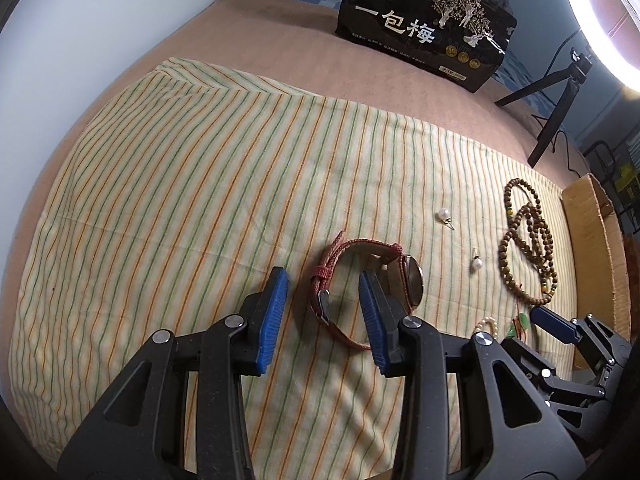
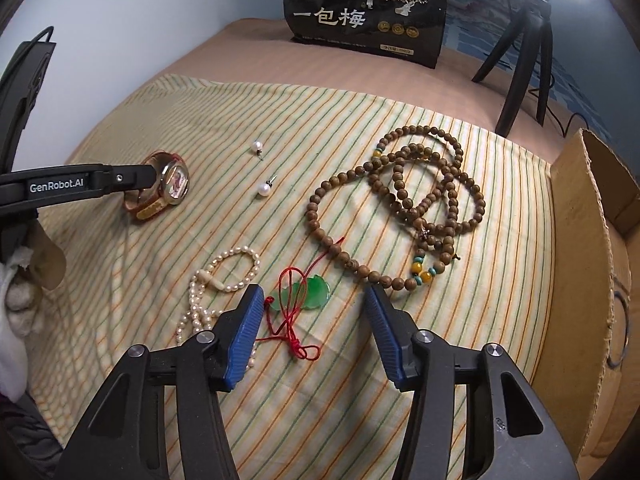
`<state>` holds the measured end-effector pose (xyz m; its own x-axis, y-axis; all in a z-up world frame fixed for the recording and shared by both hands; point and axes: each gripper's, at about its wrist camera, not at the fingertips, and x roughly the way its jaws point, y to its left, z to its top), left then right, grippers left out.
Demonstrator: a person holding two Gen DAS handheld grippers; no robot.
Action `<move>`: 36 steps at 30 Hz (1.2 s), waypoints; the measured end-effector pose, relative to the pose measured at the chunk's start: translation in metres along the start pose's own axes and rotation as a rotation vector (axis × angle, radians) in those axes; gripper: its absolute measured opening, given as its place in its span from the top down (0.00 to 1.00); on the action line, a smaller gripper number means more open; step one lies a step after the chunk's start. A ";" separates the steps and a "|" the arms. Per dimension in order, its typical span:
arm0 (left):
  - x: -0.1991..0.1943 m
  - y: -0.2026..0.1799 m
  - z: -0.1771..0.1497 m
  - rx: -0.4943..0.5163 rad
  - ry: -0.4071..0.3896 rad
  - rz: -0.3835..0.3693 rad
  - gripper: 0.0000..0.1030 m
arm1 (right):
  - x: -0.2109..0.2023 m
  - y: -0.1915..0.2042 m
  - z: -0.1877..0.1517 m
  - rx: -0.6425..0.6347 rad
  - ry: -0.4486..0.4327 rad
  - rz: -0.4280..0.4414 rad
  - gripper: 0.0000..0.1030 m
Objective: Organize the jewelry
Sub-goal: 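Close the left tool on the watch strap while the right tool grasps the jade pendant, then carry the watch in the left tool and pendant in the right tool to the box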
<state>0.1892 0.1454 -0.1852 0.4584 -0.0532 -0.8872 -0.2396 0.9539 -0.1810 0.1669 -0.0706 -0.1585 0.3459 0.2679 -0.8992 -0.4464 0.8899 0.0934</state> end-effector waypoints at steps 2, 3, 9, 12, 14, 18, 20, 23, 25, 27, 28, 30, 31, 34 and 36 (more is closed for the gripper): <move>0.002 -0.001 0.000 0.008 0.002 0.007 0.64 | 0.002 0.001 0.000 -0.013 0.000 -0.013 0.58; 0.003 -0.001 0.000 0.012 0.002 0.014 0.69 | 0.003 0.002 0.000 -0.024 0.000 -0.022 0.60; 0.006 0.002 0.001 0.016 0.001 0.035 0.90 | 0.001 0.003 -0.002 -0.039 -0.009 -0.011 0.71; 0.006 0.001 0.001 0.023 -0.004 0.038 0.92 | -0.001 0.002 -0.004 -0.032 -0.011 -0.004 0.71; 0.004 0.001 0.001 0.019 -0.007 0.036 0.92 | -0.003 0.002 -0.004 -0.032 -0.016 -0.002 0.71; -0.002 0.001 0.001 0.009 -0.019 0.026 0.92 | -0.008 0.001 -0.005 -0.027 -0.024 0.008 0.71; -0.007 0.000 0.001 0.008 -0.030 0.021 0.92 | -0.012 0.000 -0.005 -0.022 -0.031 0.014 0.71; -0.016 -0.003 0.002 0.007 -0.050 0.004 0.92 | -0.021 -0.004 -0.005 -0.012 -0.047 0.022 0.71; -0.025 -0.006 0.003 0.016 -0.073 -0.001 0.92 | -0.027 -0.005 -0.005 -0.009 -0.058 0.024 0.71; -0.032 -0.010 0.004 0.018 -0.089 -0.013 0.92 | -0.035 -0.007 -0.005 -0.002 -0.072 0.028 0.71; -0.037 -0.012 0.004 0.016 -0.097 -0.023 0.92 | -0.039 -0.009 -0.005 0.004 -0.078 0.030 0.71; -0.044 -0.017 0.005 0.019 -0.112 -0.035 0.92 | -0.045 -0.011 -0.006 0.011 -0.089 0.032 0.71; -0.048 -0.020 0.005 0.022 -0.121 -0.041 0.92 | -0.048 -0.011 -0.006 0.013 -0.095 0.033 0.71; -0.062 -0.030 0.004 0.033 -0.146 -0.067 0.92 | -0.059 -0.014 -0.006 0.024 -0.113 0.040 0.71; -0.070 -0.036 0.003 0.042 -0.161 -0.079 0.92 | -0.067 -0.017 -0.006 0.029 -0.128 0.040 0.71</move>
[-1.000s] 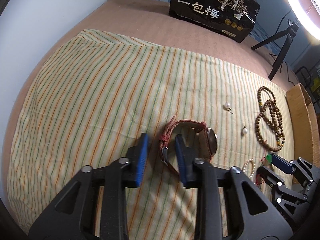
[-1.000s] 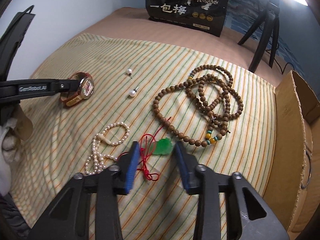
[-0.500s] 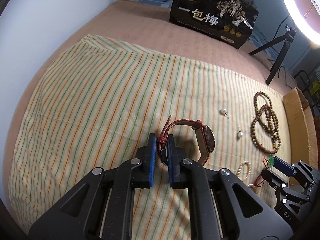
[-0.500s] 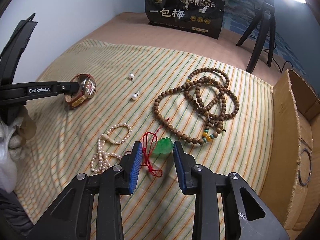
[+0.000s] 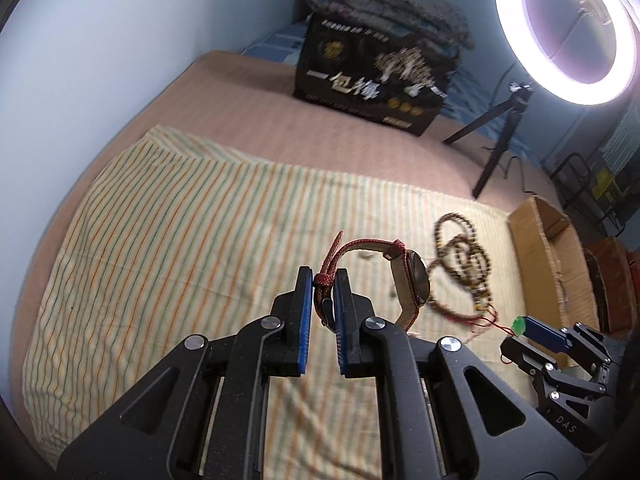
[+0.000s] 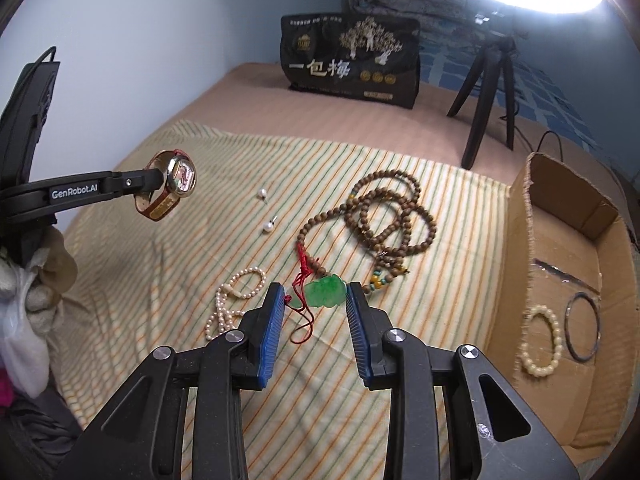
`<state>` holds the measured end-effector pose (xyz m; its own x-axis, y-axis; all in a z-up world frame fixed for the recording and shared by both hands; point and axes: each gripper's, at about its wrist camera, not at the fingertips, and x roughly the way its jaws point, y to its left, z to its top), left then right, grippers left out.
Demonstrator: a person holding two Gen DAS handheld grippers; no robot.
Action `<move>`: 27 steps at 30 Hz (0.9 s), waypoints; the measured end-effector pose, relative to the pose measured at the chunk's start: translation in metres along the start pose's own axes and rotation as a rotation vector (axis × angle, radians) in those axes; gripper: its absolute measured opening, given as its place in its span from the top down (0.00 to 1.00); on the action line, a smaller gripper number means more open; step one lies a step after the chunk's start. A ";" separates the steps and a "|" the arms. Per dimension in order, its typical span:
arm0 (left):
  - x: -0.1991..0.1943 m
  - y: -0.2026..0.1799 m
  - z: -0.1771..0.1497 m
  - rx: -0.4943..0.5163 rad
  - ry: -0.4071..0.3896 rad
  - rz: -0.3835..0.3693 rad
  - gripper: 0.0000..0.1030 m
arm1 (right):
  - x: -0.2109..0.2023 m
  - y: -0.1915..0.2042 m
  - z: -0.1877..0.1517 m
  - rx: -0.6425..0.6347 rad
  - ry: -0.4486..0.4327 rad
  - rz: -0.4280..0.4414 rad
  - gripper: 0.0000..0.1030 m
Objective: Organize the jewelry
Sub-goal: 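Carry the watch in the left tool and pendant in the right tool to the box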
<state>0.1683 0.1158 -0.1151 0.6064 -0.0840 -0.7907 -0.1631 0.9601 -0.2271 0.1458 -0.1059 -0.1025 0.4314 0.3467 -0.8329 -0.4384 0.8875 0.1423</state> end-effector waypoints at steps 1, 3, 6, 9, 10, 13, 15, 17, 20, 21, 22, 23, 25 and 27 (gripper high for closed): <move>-0.003 -0.003 0.000 0.005 -0.006 -0.006 0.92 | -0.004 -0.002 0.000 0.005 -0.008 0.000 0.71; -0.010 -0.011 -0.001 0.016 -0.019 -0.018 0.92 | -0.012 -0.006 0.002 0.014 -0.021 0.002 0.71; -0.019 -0.023 -0.003 0.032 -0.033 -0.034 0.92 | -0.024 -0.013 0.003 0.031 -0.035 0.004 0.71; -0.026 -0.034 -0.004 0.045 -0.043 -0.055 0.92 | -0.036 -0.022 0.005 0.050 -0.056 0.001 0.71; -0.028 -0.038 -0.004 0.050 -0.047 -0.062 0.92 | -0.040 -0.025 0.006 0.058 -0.063 0.000 0.71; -0.032 -0.049 -0.006 0.063 -0.055 -0.080 0.92 | -0.053 -0.035 0.007 0.074 -0.085 -0.005 0.71; -0.034 -0.057 -0.007 0.071 -0.056 -0.095 0.92 | -0.059 -0.040 0.006 0.084 -0.097 -0.008 0.71; -0.036 -0.067 -0.008 0.084 -0.060 -0.107 0.92 | -0.065 -0.046 0.006 0.094 -0.107 -0.012 0.71; -0.039 -0.081 -0.010 0.099 -0.061 -0.132 0.92 | -0.074 -0.055 0.007 0.107 -0.126 -0.023 0.71; -0.039 -0.084 -0.011 0.102 -0.060 -0.139 0.92 | -0.077 -0.060 0.007 0.115 -0.132 -0.027 0.71; -0.040 -0.089 -0.012 0.107 -0.060 -0.148 0.92 | -0.080 -0.064 0.007 0.122 -0.136 -0.029 0.71; -0.041 -0.094 -0.013 0.111 -0.060 -0.158 0.92 | -0.083 -0.069 0.006 0.131 -0.141 -0.034 0.71; -0.043 -0.102 -0.015 0.119 -0.060 -0.172 0.92 | -0.087 -0.076 0.005 0.144 -0.147 -0.042 0.71; -0.045 -0.113 -0.017 0.134 -0.061 -0.186 0.92 | -0.091 -0.085 0.004 0.160 -0.154 -0.051 0.71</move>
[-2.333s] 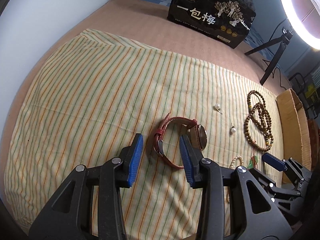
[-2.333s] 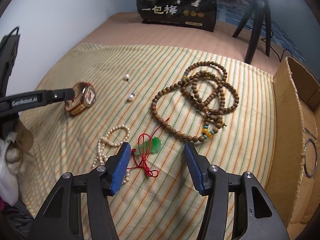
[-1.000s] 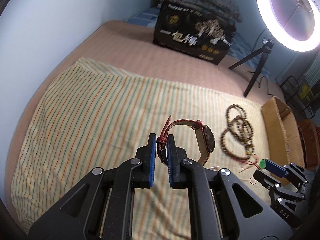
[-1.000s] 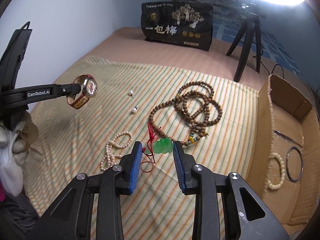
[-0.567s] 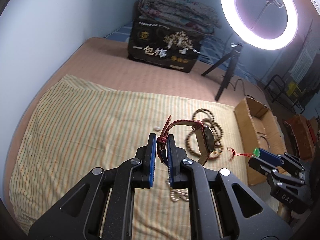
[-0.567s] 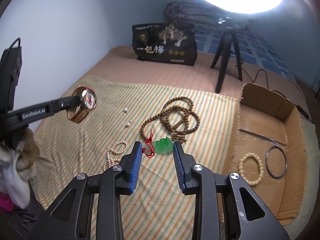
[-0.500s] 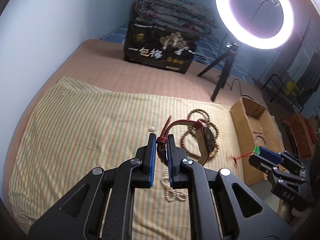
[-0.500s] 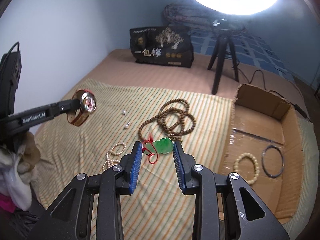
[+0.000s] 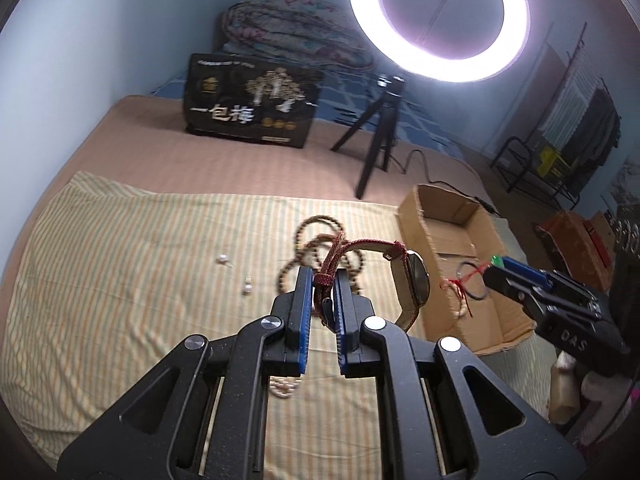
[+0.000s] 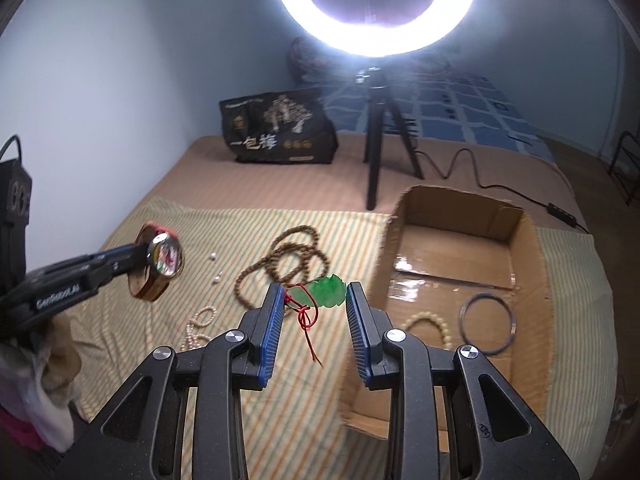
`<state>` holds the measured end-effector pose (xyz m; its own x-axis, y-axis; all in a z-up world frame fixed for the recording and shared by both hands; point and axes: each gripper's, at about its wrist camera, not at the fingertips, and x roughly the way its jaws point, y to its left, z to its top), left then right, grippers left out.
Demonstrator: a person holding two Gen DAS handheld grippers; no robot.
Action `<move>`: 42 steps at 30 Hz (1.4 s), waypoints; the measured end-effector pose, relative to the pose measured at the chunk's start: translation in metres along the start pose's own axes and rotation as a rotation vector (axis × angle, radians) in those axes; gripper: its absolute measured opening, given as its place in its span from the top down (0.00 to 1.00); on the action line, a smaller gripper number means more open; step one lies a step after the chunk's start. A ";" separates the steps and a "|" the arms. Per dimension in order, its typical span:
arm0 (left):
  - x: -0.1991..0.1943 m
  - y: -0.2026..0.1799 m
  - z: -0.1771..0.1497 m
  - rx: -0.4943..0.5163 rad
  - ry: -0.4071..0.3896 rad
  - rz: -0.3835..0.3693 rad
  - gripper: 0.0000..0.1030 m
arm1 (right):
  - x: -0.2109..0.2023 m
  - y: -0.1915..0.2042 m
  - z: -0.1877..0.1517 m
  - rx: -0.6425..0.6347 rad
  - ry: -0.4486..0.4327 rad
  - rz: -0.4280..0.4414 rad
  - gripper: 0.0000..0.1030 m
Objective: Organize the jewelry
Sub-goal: 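Carry the watch in the left tool and pendant in the right tool to the box, then open the right tool to drop the pendant in the box while the left tool releases the watch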
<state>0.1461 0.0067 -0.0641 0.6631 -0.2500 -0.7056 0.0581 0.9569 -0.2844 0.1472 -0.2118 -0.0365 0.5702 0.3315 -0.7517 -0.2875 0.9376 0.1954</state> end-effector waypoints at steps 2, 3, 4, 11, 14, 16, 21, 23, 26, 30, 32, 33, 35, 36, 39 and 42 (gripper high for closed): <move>0.001 -0.009 -0.001 0.010 0.000 -0.015 0.92 | -0.005 -0.009 0.001 0.014 -0.007 -0.010 0.71; 0.002 -0.015 -0.001 0.016 0.001 -0.024 0.92 | -0.006 -0.012 0.001 0.019 -0.010 -0.014 0.71; 0.003 -0.021 -0.001 0.024 0.002 -0.032 0.92 | -0.008 -0.016 0.001 0.025 -0.012 -0.019 0.71; 0.013 -0.060 -0.007 0.087 0.016 -0.071 0.92 | -0.015 -0.048 0.003 0.071 -0.024 -0.065 0.71; 0.019 -0.074 -0.008 0.108 0.024 -0.089 0.92 | -0.016 -0.061 0.003 0.089 -0.025 -0.088 0.71; 0.023 -0.082 -0.009 0.119 0.029 -0.098 0.92 | -0.016 -0.070 0.004 0.097 -0.026 -0.106 0.71; 0.037 -0.104 -0.014 0.152 0.052 -0.115 0.92 | -0.010 -0.089 0.007 0.119 -0.020 -0.135 0.71; 0.042 -0.112 -0.016 0.165 0.059 -0.120 0.92 | -0.006 -0.096 0.010 0.125 -0.017 -0.144 0.71; 0.051 -0.122 -0.018 0.179 0.074 -0.127 0.92 | -0.003 -0.105 0.013 0.129 -0.015 -0.154 0.71; 0.062 -0.134 -0.022 0.190 0.093 -0.136 0.92 | 0.003 -0.115 0.019 0.140 -0.011 -0.162 0.71; 0.067 -0.139 -0.023 0.194 0.104 -0.140 0.92 | 0.007 -0.119 0.020 0.146 -0.007 -0.166 0.71; 0.068 -0.142 -0.023 0.195 0.107 -0.141 0.92 | 0.009 -0.122 0.020 0.150 -0.003 -0.167 0.71; 0.073 -0.147 -0.024 0.201 0.114 -0.145 0.92 | 0.012 -0.126 0.021 0.158 0.003 -0.166 0.71; 0.075 -0.149 -0.024 0.202 0.117 -0.147 0.92 | 0.014 -0.128 0.021 0.160 0.007 -0.168 0.71; 0.080 -0.154 -0.025 0.204 0.129 -0.158 0.92 | 0.019 -0.133 0.023 0.167 0.014 -0.175 0.71; 0.085 -0.159 -0.026 0.210 0.137 -0.165 0.92 | 0.022 -0.137 0.025 0.178 0.017 -0.177 0.71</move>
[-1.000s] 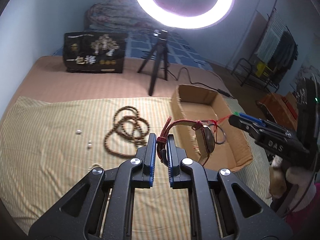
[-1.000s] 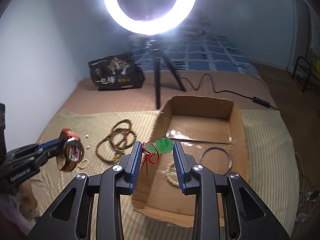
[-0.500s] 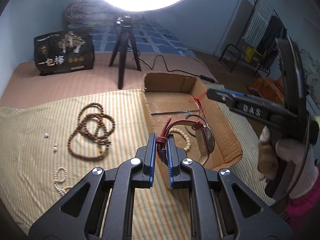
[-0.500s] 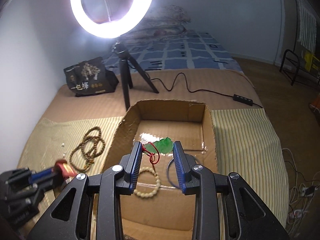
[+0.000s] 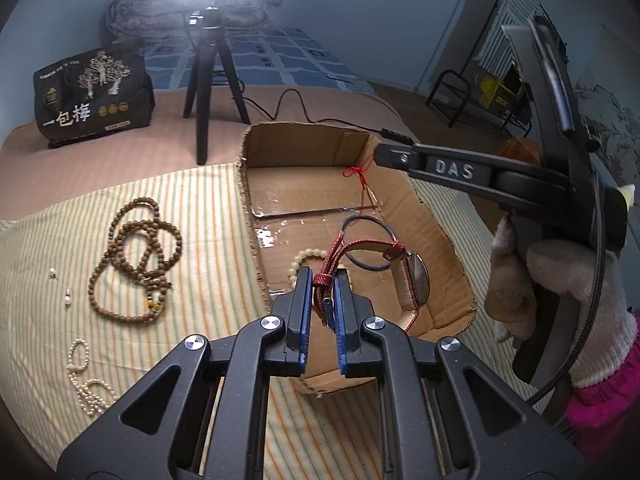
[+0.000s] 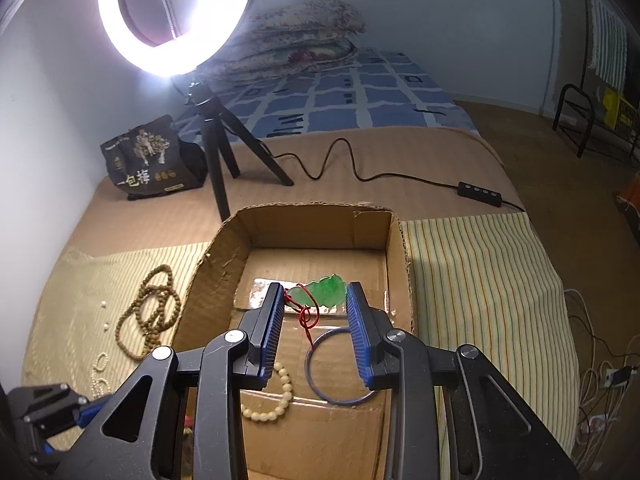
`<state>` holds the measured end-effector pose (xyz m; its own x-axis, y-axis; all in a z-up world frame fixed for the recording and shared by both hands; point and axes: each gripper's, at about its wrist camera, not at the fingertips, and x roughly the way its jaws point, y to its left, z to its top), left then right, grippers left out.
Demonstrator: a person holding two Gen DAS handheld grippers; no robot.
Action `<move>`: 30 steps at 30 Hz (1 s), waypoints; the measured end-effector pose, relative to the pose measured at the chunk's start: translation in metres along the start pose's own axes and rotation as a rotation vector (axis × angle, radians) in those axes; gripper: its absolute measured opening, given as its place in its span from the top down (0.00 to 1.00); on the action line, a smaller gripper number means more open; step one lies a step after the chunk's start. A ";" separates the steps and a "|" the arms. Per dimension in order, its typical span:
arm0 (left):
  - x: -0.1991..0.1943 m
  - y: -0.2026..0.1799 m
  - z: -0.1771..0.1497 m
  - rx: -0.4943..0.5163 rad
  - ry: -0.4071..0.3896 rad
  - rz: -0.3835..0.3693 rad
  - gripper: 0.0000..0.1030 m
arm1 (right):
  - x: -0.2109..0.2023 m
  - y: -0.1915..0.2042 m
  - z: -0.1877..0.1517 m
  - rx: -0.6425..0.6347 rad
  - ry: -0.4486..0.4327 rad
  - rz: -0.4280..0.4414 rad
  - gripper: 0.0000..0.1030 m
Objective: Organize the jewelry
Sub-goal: 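Open the right tool to drop the pendant in the box while the left tool releases the watch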
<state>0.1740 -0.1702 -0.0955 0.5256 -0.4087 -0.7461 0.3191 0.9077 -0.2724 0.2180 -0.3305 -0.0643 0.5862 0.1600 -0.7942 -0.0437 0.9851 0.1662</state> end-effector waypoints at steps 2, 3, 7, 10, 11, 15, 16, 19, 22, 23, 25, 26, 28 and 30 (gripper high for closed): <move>0.004 -0.002 0.000 0.005 0.007 -0.004 0.92 | 0.003 -0.001 0.003 0.003 0.001 -0.002 0.71; 0.005 -0.003 0.000 0.007 0.011 -0.006 0.92 | 0.005 -0.002 0.004 0.006 0.003 -0.002 0.71; 0.010 -0.006 -0.001 0.012 0.030 -0.023 0.92 | 0.009 -0.005 0.005 0.025 0.011 0.005 0.70; 0.011 -0.005 -0.001 0.006 0.038 -0.028 0.84 | 0.011 -0.004 0.006 0.032 0.015 0.008 0.70; 0.011 -0.004 -0.001 0.002 0.038 -0.032 0.83 | 0.012 -0.003 0.006 0.033 0.018 0.007 0.68; 0.008 -0.002 0.000 -0.010 0.029 -0.025 0.71 | 0.012 -0.002 0.006 0.032 0.018 -0.024 0.41; 0.007 -0.001 0.000 -0.013 0.027 -0.024 0.71 | 0.011 -0.003 0.006 0.034 0.015 -0.026 0.41; 0.006 0.000 0.000 -0.012 0.026 -0.023 0.71 | 0.011 -0.005 0.005 0.041 0.019 -0.029 0.41; 0.005 0.000 -0.001 -0.009 0.025 -0.023 0.71 | 0.010 -0.006 0.005 0.045 0.021 -0.031 0.41; 0.004 0.000 -0.001 -0.007 0.023 -0.022 0.71 | 0.009 -0.006 0.005 0.045 0.020 -0.032 0.41; 0.004 0.000 -0.002 -0.006 0.022 -0.020 0.71 | 0.007 -0.005 0.005 0.045 0.017 -0.032 0.41; 0.003 0.001 -0.002 -0.006 0.021 -0.020 0.71 | 0.006 -0.005 0.005 0.045 0.015 -0.031 0.41; 0.002 0.002 -0.002 -0.008 0.019 -0.016 0.71 | 0.004 -0.004 0.006 0.044 0.013 -0.030 0.41; 0.001 0.003 -0.003 -0.009 0.018 -0.014 0.71 | 0.002 -0.003 0.006 0.044 0.011 -0.031 0.41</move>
<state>0.1733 -0.1675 -0.0983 0.5066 -0.4197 -0.7531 0.3191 0.9028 -0.2885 0.2241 -0.3339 -0.0634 0.5776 0.1303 -0.8059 0.0100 0.9860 0.1666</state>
